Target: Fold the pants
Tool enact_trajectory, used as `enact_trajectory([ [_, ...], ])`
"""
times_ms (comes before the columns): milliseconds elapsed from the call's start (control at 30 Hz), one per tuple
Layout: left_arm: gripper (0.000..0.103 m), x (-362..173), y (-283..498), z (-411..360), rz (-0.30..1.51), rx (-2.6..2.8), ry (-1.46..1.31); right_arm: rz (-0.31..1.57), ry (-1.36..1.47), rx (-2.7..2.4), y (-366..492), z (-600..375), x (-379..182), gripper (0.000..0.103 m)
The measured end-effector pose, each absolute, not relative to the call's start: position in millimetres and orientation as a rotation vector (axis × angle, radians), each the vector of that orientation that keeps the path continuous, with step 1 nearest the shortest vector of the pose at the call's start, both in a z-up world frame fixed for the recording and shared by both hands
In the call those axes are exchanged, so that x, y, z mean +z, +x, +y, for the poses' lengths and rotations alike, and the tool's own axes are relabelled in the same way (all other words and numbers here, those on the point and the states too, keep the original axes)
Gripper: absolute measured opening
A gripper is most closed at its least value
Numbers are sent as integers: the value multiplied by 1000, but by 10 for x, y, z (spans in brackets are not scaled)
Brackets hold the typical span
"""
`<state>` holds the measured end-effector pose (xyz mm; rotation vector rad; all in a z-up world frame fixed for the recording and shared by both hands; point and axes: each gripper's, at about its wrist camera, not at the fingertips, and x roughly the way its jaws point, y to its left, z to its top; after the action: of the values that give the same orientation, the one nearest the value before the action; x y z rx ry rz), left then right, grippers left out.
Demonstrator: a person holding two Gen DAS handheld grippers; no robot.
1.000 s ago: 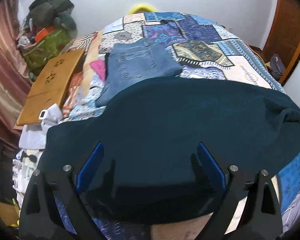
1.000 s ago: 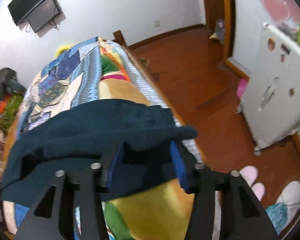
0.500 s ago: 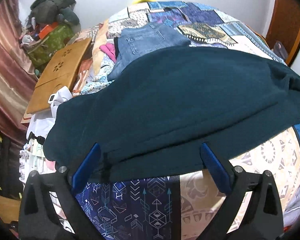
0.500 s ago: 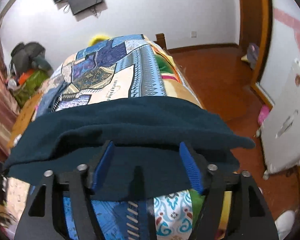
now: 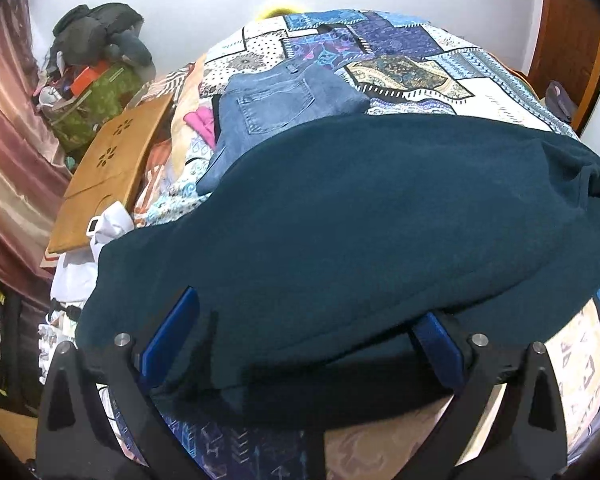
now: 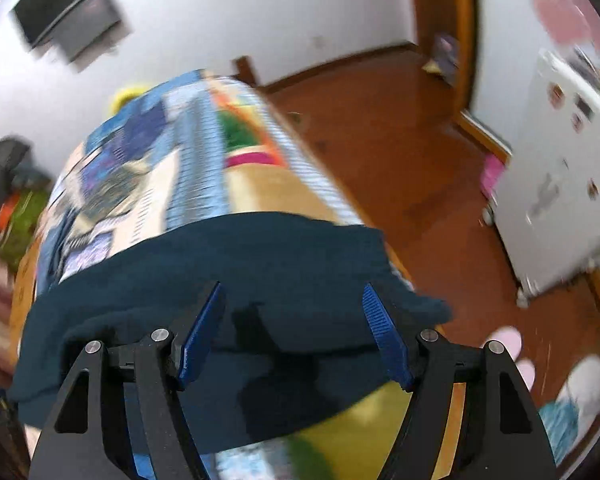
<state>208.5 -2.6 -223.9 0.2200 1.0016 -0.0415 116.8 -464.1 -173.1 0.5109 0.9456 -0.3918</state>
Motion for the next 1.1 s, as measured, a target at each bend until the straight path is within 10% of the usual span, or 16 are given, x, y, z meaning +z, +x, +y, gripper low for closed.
enact_trajectory([
  [167,91,-2209,2120,-87,976,-77,207,976,744,-425,1098,-4949,-1938,67],
  [400,36,-2170,2133,-292,960,-151,212,1072,782,-409,1118,-4835,-2213,58],
  [567,22,-2134,2159,-324,941,-151,207,1090,740,-351,1157,-4799,-2230,29],
  [767,13,-1830,2111,-179,872,-150,137,1143,543,-343,1280,-4683,-2169,21],
  [1000,12,-1798,1973,-94,898,-189,113,1059,234,-210,1343,-4114,-1568,26],
  [1100,11,-1862,1920,-158,906,-189,126,1046,124,-97,1364,-3786,-1499,57],
])
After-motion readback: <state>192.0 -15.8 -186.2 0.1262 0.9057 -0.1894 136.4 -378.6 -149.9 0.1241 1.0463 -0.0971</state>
